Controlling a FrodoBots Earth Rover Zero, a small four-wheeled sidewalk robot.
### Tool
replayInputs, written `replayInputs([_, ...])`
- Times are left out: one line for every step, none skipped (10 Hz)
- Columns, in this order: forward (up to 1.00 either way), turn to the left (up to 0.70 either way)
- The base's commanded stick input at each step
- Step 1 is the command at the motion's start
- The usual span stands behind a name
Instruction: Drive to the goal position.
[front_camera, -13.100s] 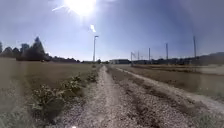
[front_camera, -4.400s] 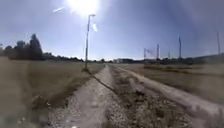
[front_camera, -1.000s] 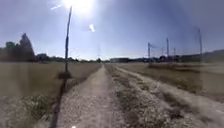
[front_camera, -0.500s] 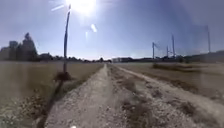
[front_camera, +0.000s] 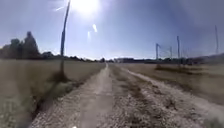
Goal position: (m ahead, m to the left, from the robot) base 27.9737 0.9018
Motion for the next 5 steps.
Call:
replayInputs([0.85,0.00])
replayInputs([0.85,0.00])
replayInputs([0.85,0.00])
replayInputs([0.85,0.00])
replayInputs([0.85,0.00])
